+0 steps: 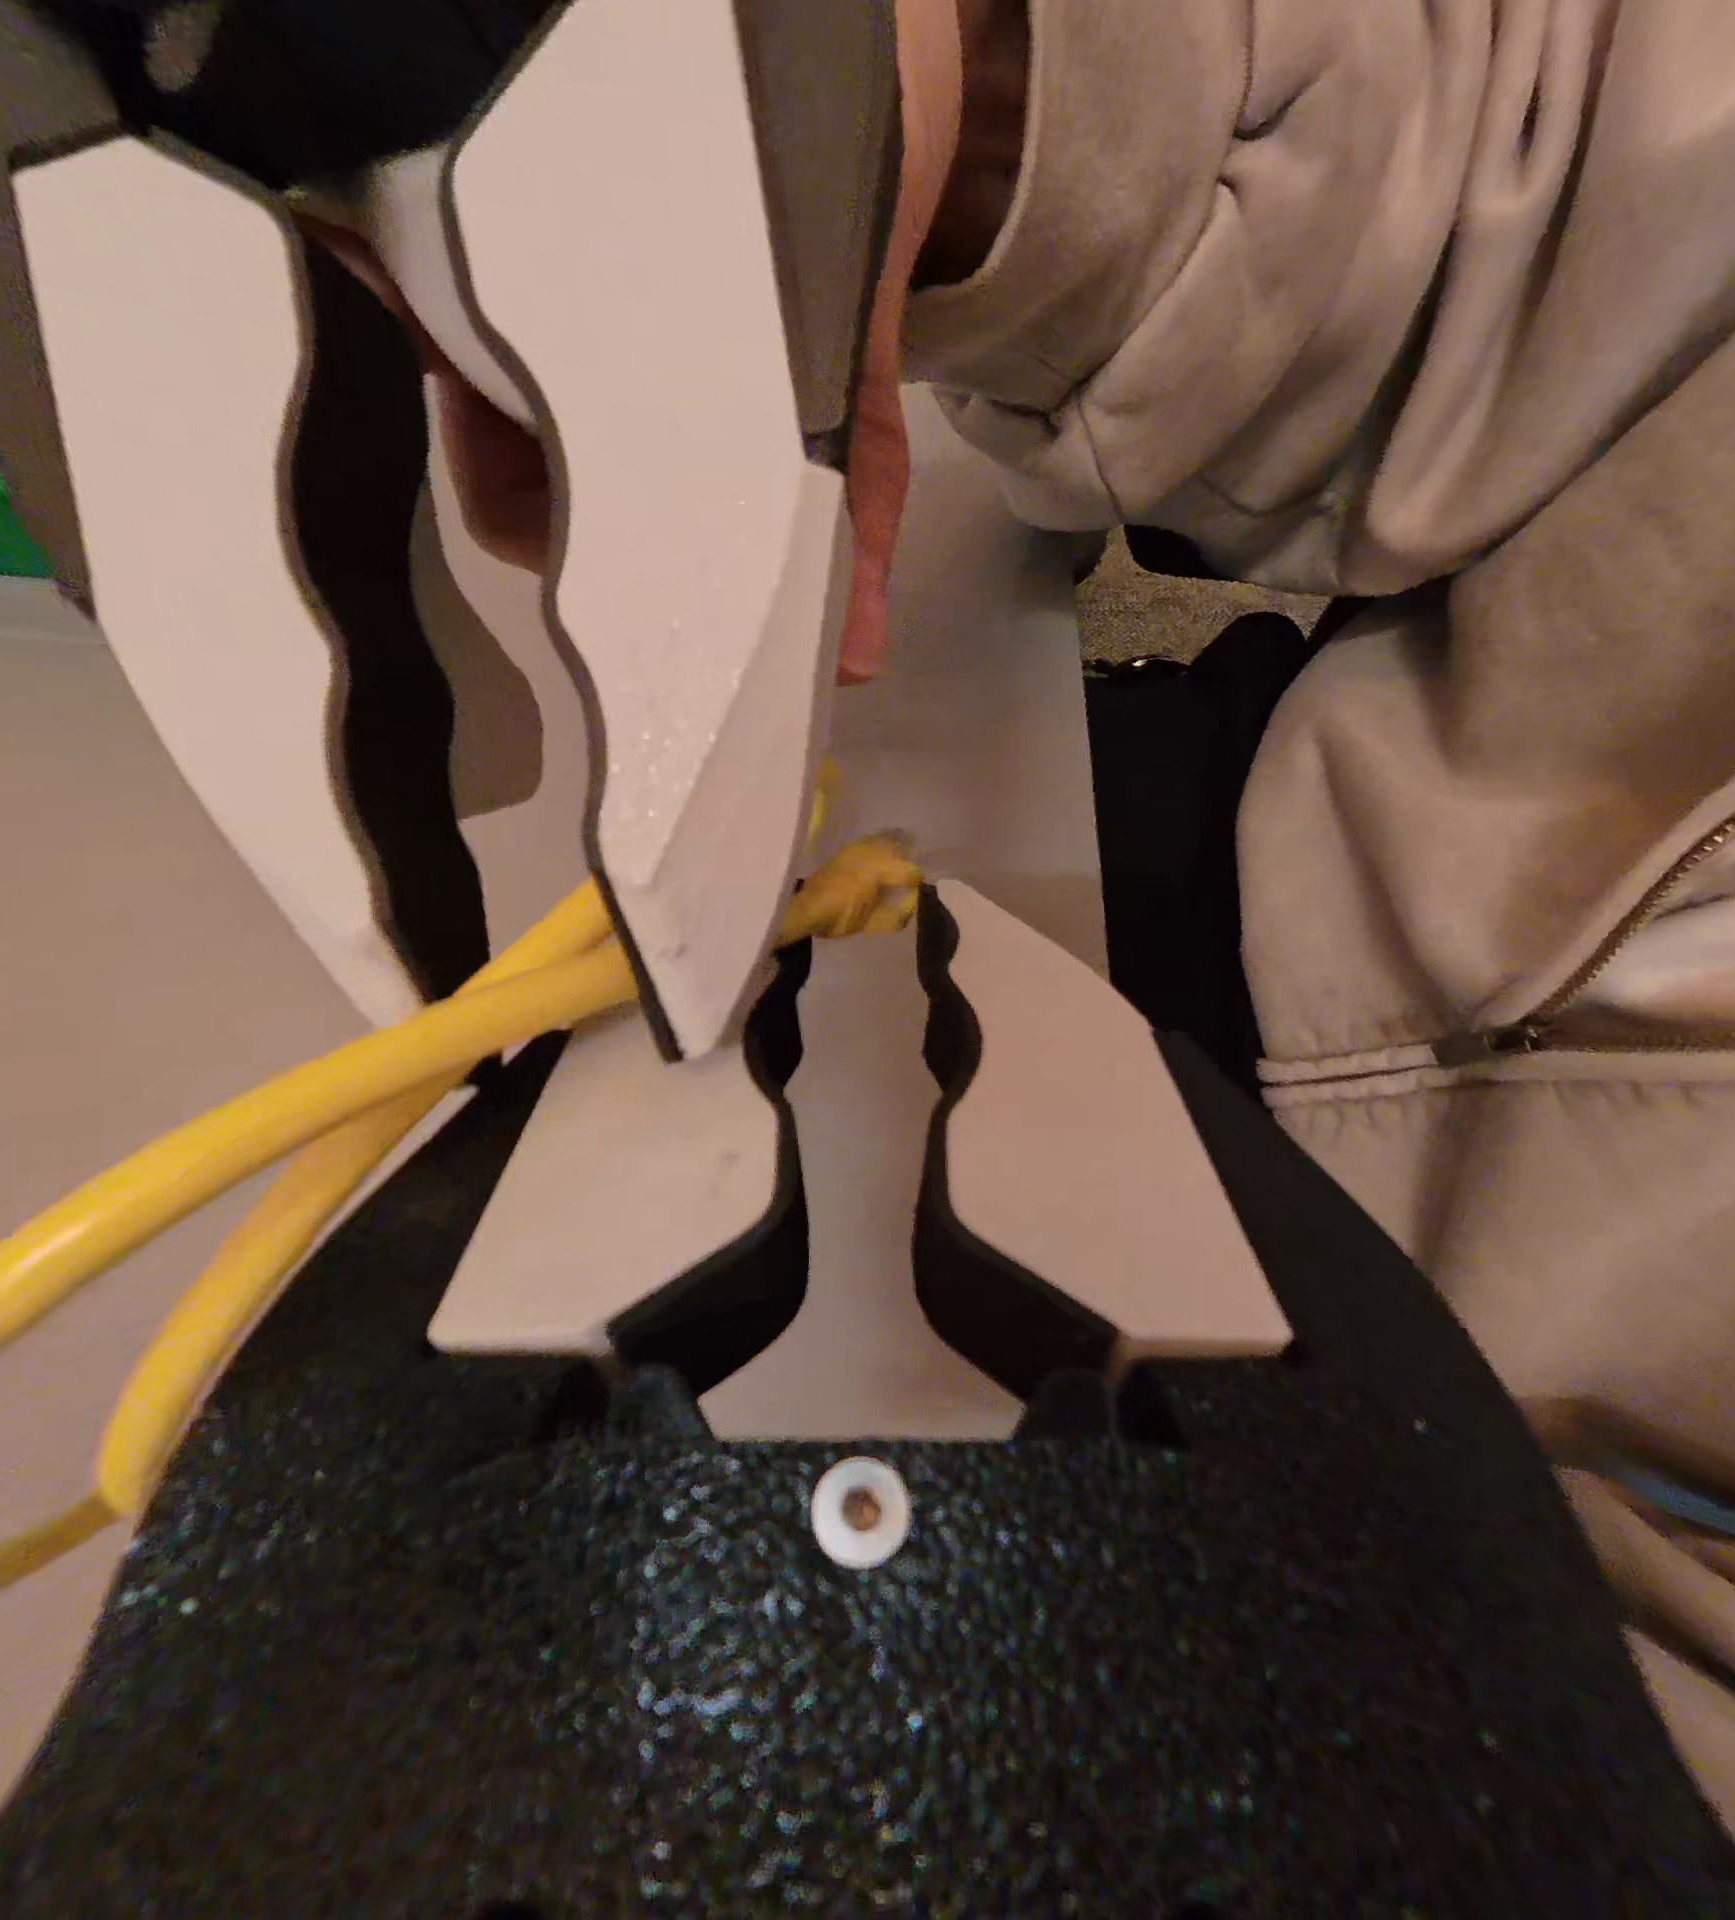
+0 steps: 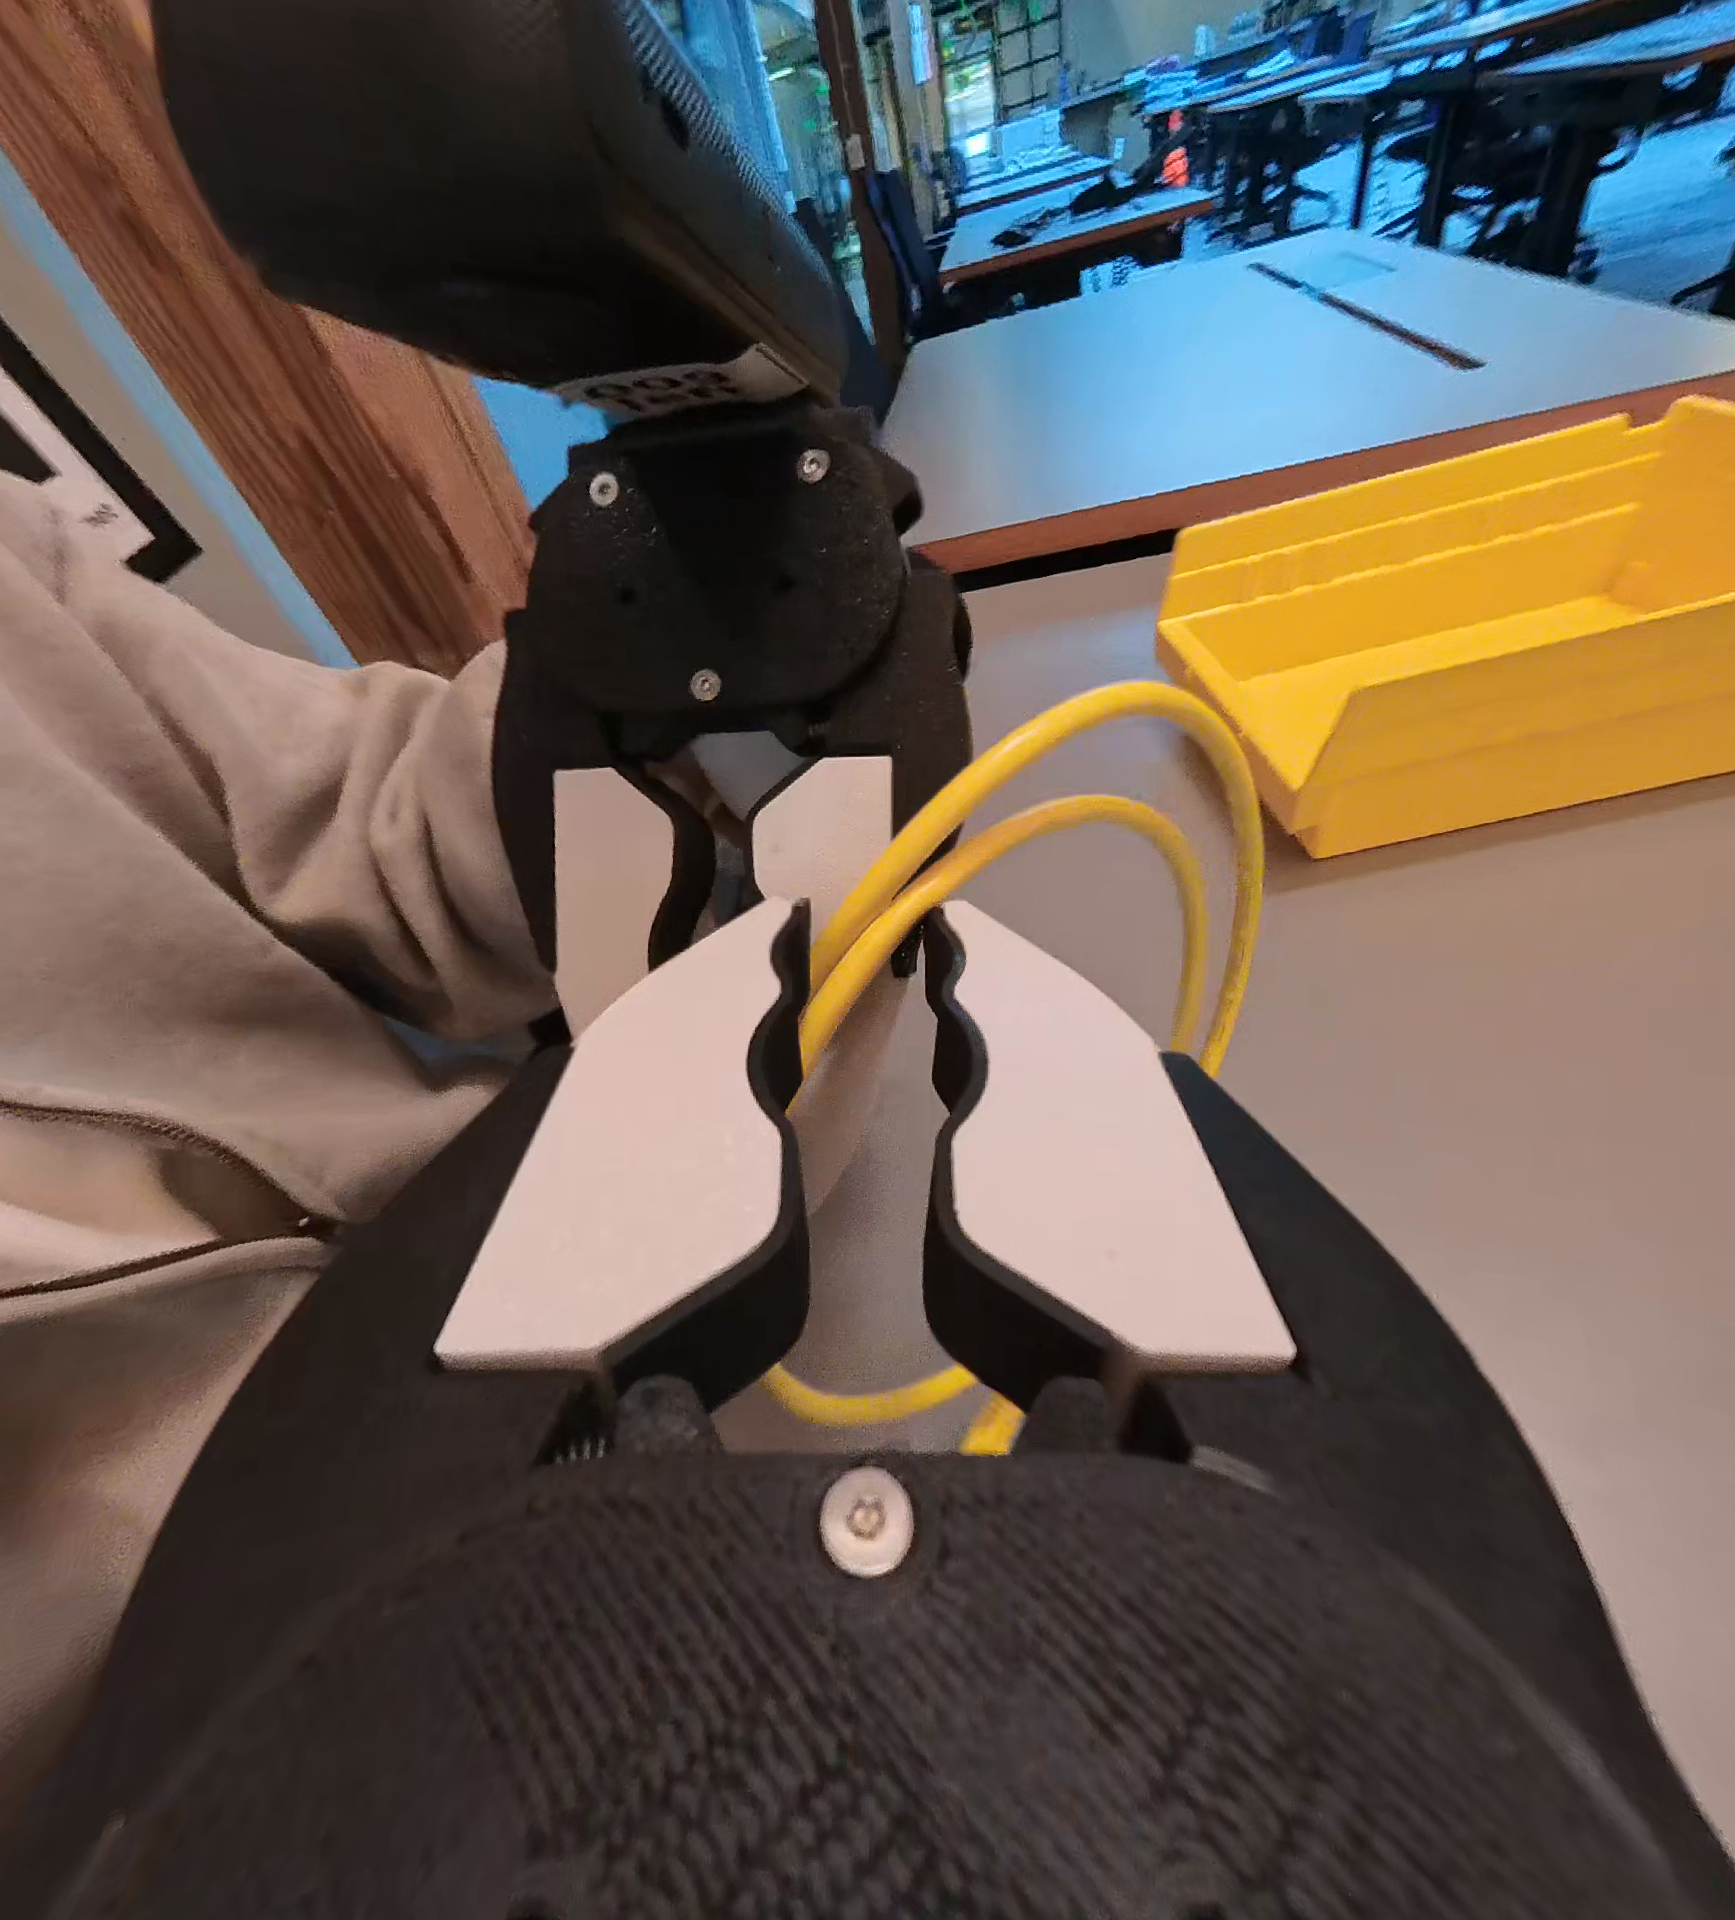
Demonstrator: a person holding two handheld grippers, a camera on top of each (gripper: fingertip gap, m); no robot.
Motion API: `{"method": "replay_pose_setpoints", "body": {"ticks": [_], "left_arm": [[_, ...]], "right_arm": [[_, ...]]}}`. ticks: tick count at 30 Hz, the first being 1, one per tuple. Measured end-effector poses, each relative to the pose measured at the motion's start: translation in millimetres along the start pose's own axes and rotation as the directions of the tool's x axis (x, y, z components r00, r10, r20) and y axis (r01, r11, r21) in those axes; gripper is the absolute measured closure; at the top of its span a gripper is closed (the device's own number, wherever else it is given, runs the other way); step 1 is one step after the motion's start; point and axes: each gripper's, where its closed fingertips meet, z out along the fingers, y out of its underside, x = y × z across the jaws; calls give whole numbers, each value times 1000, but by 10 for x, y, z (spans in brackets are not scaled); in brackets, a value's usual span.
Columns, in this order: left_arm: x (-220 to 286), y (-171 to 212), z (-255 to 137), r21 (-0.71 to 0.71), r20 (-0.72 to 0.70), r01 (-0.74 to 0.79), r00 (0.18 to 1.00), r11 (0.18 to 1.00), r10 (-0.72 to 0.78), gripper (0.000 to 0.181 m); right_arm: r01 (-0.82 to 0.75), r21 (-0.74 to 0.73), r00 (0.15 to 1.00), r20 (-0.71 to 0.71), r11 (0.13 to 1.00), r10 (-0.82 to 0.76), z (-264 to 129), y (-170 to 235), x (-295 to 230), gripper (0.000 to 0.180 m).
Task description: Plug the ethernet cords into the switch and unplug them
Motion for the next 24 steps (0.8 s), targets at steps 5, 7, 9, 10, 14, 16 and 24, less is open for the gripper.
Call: {"method": "replay_pose_setpoints", "body": {"ticks": [5, 7, 9, 10, 14, 16, 24], "left_arm": [[-177, -34, -34, 51, 95, 84, 992, 995, -89, 164], [-266, -51, -55, 89, 139, 129, 980, 988, -140, 162], [-355, -51, -92, 133, 184, 165, 965, 977, -188, 153], [-363, -57, -119, 163, 185, 175, 961, 971, -204, 153], [-363, -205, -352, 379, 195, 158, 950, 912, -245, 130], [-346, -245, -476, 473, 189, 147, 946, 869, -262, 121], [-391, 52, -338, 474, 126, 265, 924, 840, -362, 125]], "right_arm": [[39, 58, 996, -81, 998, -34, -126, -130, 52, 165], [72, 51, 990, -129, 996, -65, -191, -164, 85, 166], [149, 39, 966, -217, 988, -137, -318, -252, 137, 168], [188, 39, 951, -257, 981, -172, -410, -320, 151, 168], [276, 18, 877, -414, 961, -245, -964, -606, 291, 168], [308, -30, 824, -491, 951, -282, -1289, -741, 411, 168], [287, -16, 794, -555, 958, -247, -2276, -1041, 914, 169]]}}
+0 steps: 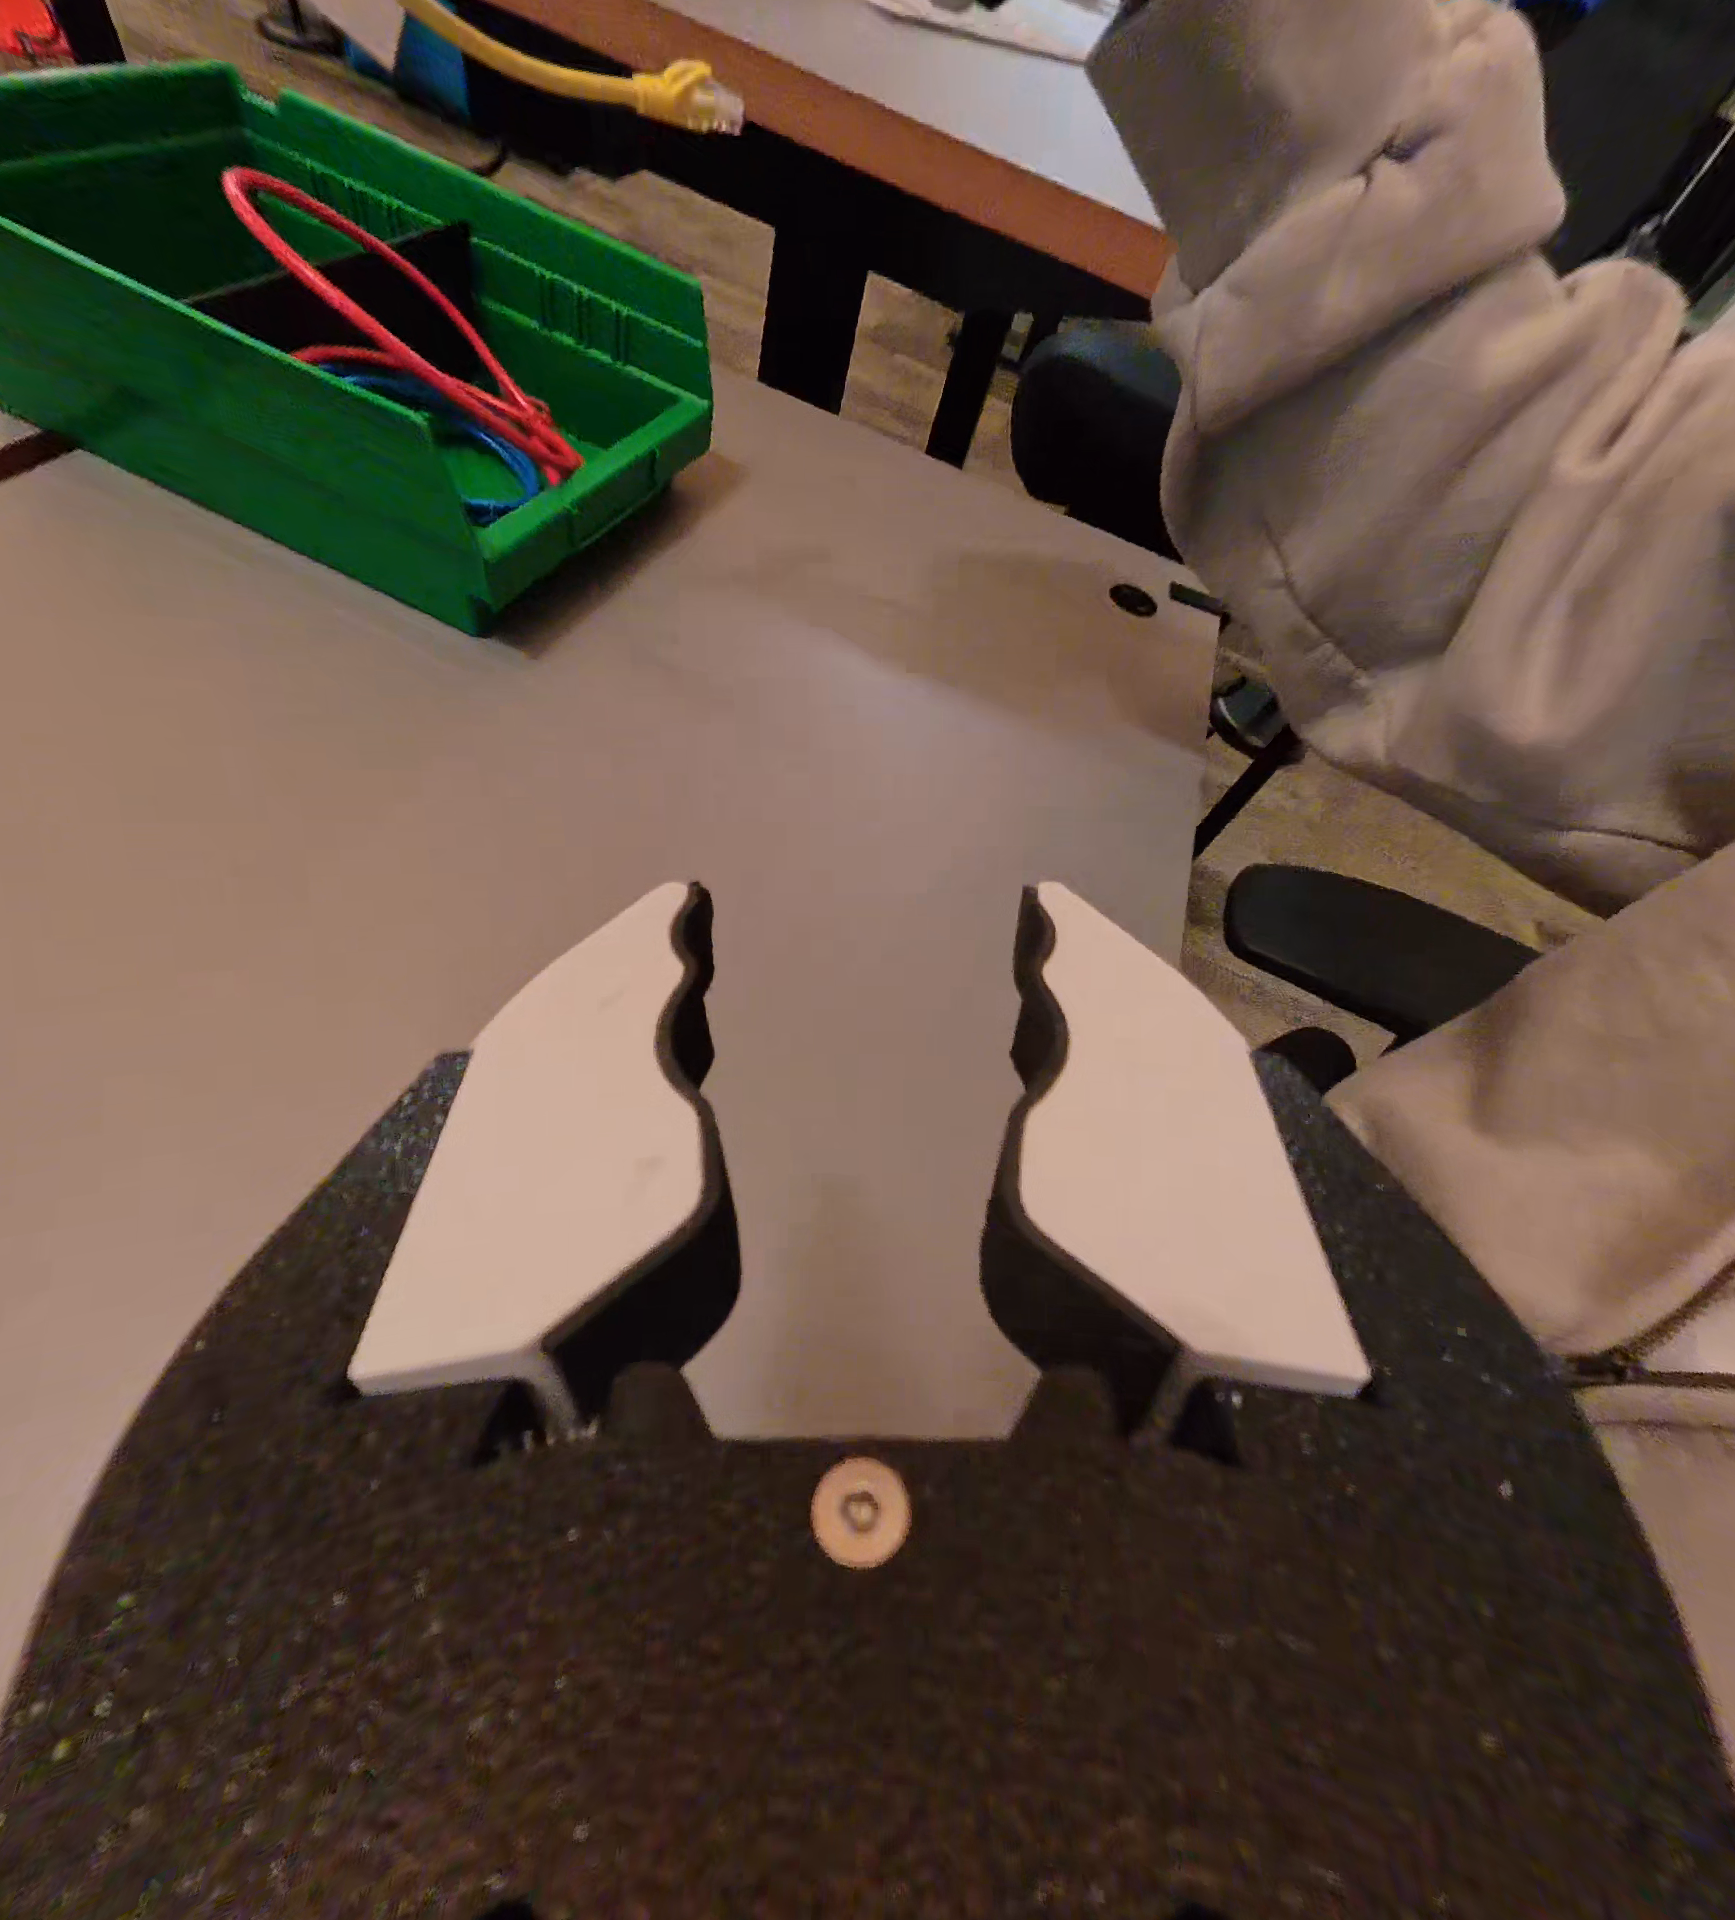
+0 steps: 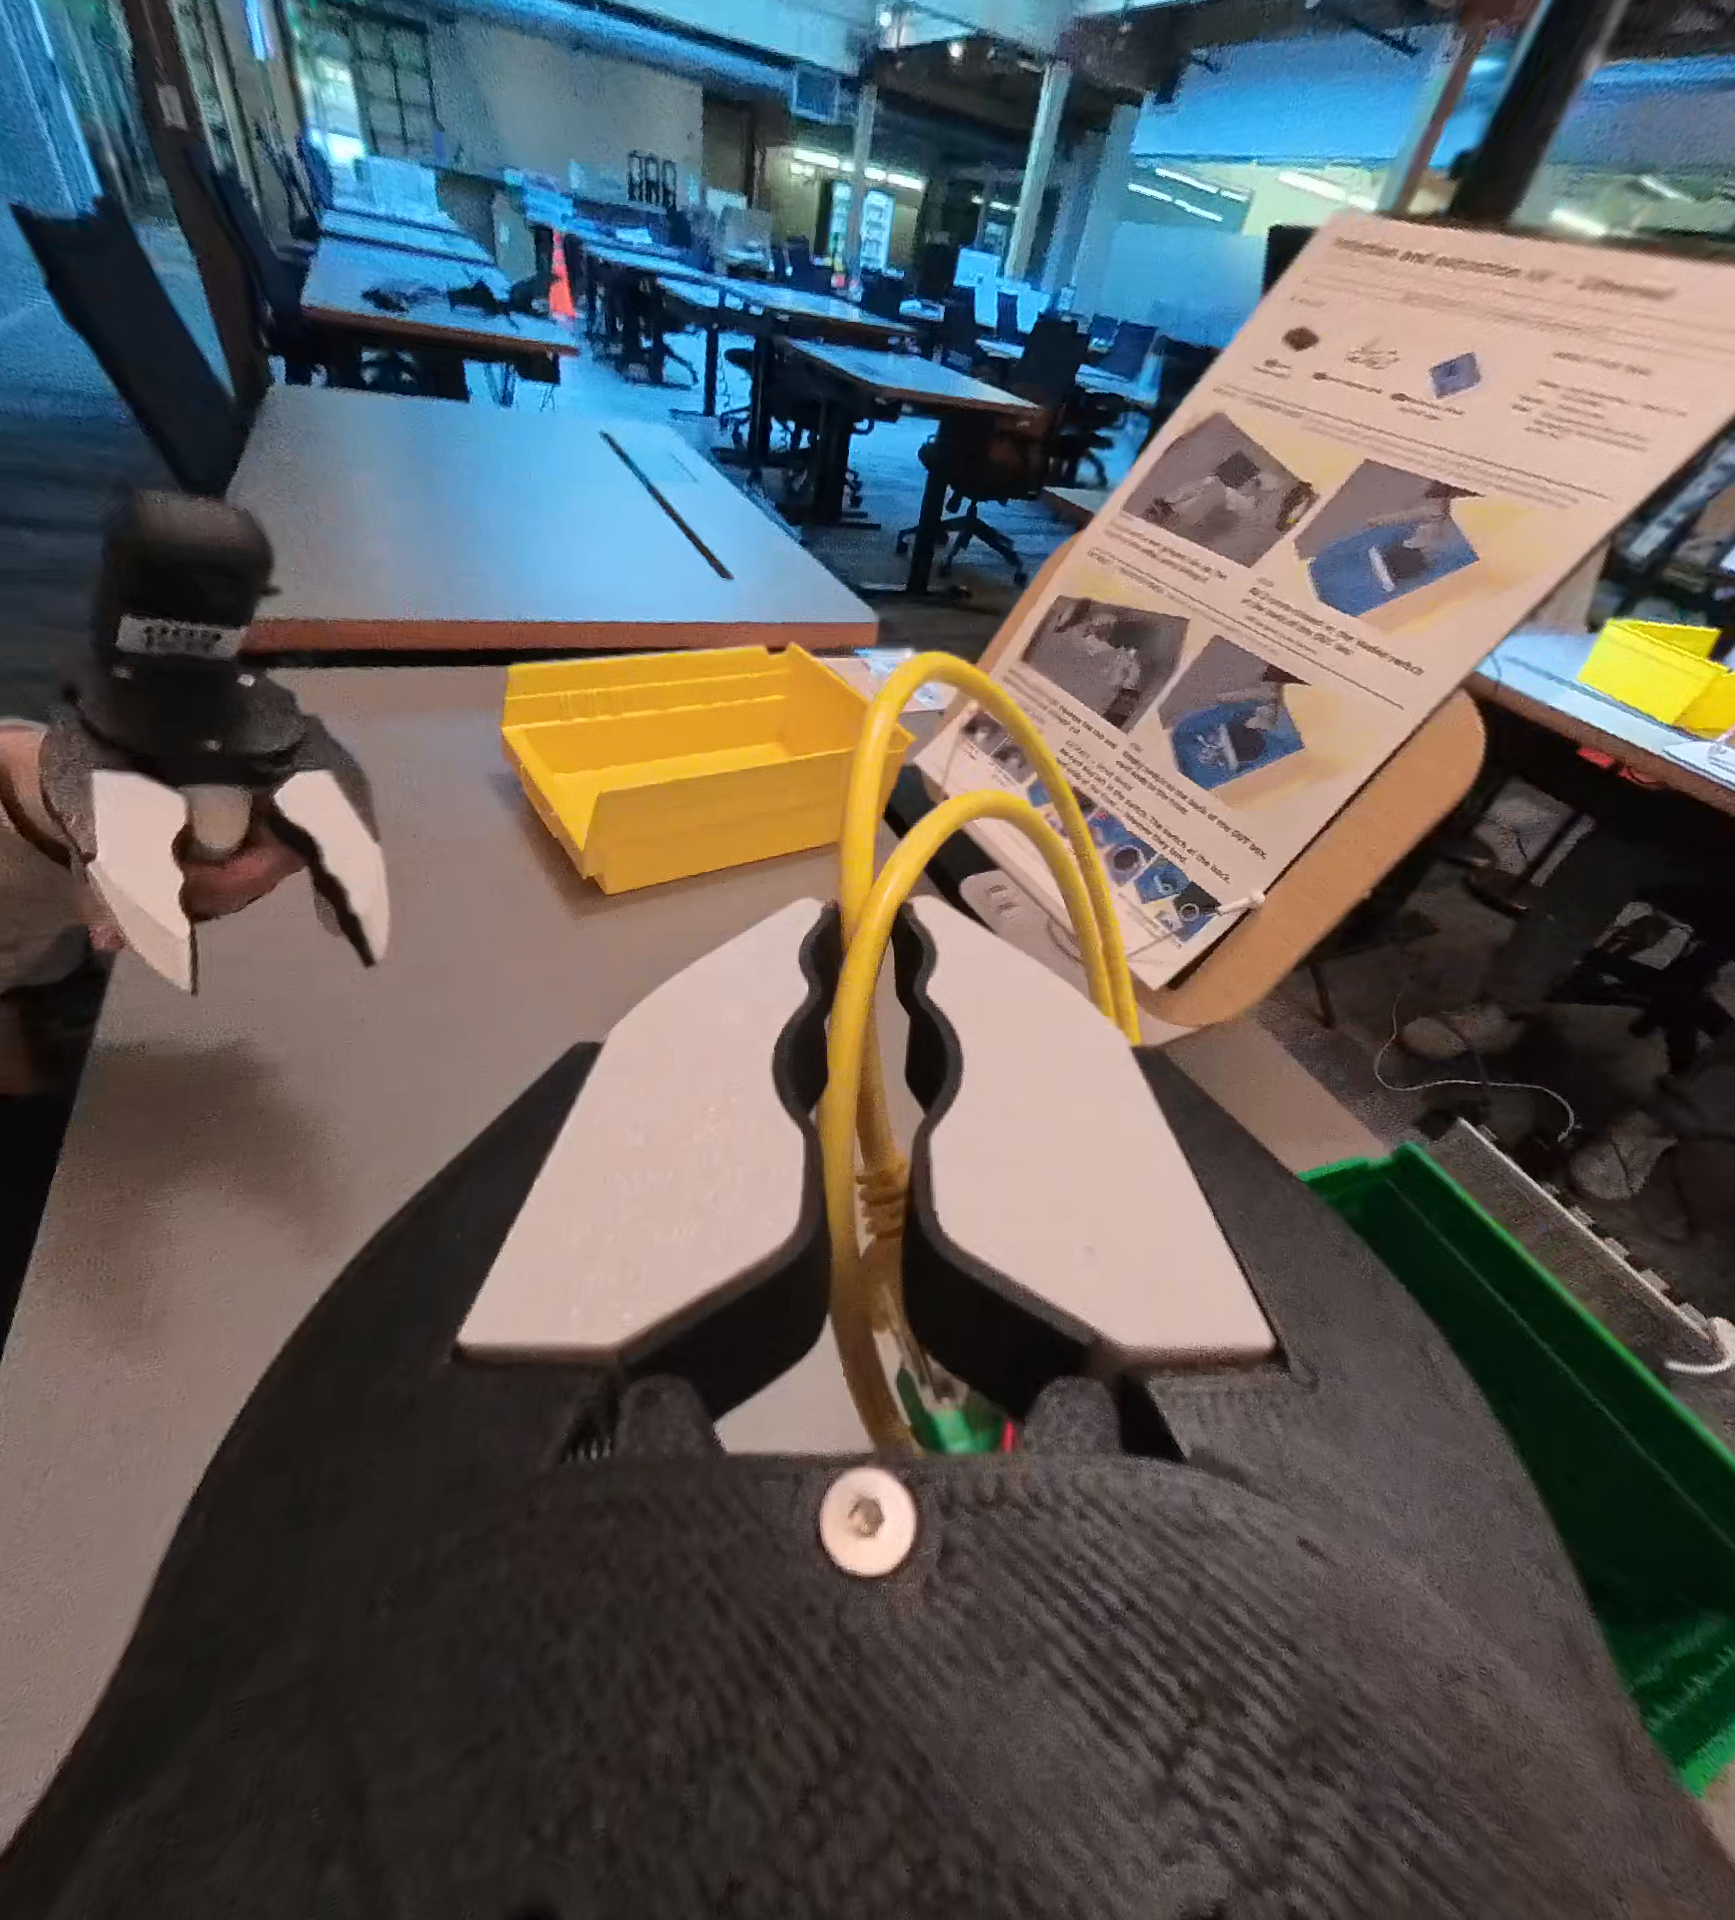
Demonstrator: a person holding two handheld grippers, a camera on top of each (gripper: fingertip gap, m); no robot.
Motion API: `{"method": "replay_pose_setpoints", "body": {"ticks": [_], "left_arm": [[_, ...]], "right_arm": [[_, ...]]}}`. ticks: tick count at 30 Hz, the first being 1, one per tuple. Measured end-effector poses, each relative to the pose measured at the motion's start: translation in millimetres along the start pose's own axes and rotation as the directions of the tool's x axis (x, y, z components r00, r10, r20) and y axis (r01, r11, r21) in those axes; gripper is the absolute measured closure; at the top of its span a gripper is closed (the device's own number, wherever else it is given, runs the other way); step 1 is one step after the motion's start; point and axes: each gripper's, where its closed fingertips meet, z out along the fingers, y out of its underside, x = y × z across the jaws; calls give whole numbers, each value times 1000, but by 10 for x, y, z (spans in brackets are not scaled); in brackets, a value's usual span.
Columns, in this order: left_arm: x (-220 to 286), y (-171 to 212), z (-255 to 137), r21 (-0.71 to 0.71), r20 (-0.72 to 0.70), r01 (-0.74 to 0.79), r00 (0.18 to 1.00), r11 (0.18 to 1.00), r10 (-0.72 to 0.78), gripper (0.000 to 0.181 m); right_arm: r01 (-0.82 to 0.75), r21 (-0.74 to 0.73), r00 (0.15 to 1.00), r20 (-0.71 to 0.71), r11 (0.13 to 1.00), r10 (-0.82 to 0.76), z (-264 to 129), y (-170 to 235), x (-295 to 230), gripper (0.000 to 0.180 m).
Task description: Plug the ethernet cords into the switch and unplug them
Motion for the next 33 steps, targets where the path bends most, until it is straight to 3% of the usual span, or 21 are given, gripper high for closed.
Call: {"method": "replay_pose_setpoints", "body": {"ticks": [3, 5, 11, 16, 19, 21, 23, 25, 26, 28, 33], "left_arm": [[4, 114, 54, -47, 3, -7, 1000, 999, 7, 127], [16, 166, 73, -75, 3, -19, 1000, 997, 20, 127], [8, 264, 92, -123, 7, -32, 999, 992, 33, 128], [-7, 289, 140, -133, -1, -24, 1000, 991, 24, 129], [-33, 325, 170, -147, -3, -16, 1000, 989, 16, 129], [-56, 337, 186, -153, -1, -9, 1000, 988, 9, 129], [-68, 337, 205, -153, -5, -9, 1000, 988, 8, 129], [-82, 340, 236, -153, -10, -7, 1000, 988, 5, 129], [-86, 346, 257, -156, -15, -3, 1000, 988, 1, 129], [-88, 358, 303, -167, -23, 7, 1000, 986, -11, 129], [-49, 412, 346, -200, -35, -21, 999, 980, 14, 129]], "right_arm": [[-160, 76, 986, 67, 984, 155, -109, 117, 286, 169], [-236, 130, 971, 7, 963, 237, -165, 252, 567, 170], [-441, 158, 895, 2, 883, 447, -156, 911, 938, 171], [-522, 79, 822, -220, 849, 525, -159, 1602, 1309, 170], [-504, -106, 809, -405, 857, 426, -246, 1961, 1469, 172], [-453, -313, 796, -563, 835, 221, -420, 2218, 1618, 167], [-312, -546, 870, -492, 778, 4, -423, 2390, 1527, 163], [-260, -723, 922, -383, 641, -58, -415, 2630, 1333, 167], [-265, -771, 913, -393, 579, -106, -459, 2710, 1347, 161], [-256, -800, 871, -434, 543, -228, -539, 2699, 1470, 156], [-343, -681, 808, -566, 647, -167, -611, 2479, 1592, 123]]}}
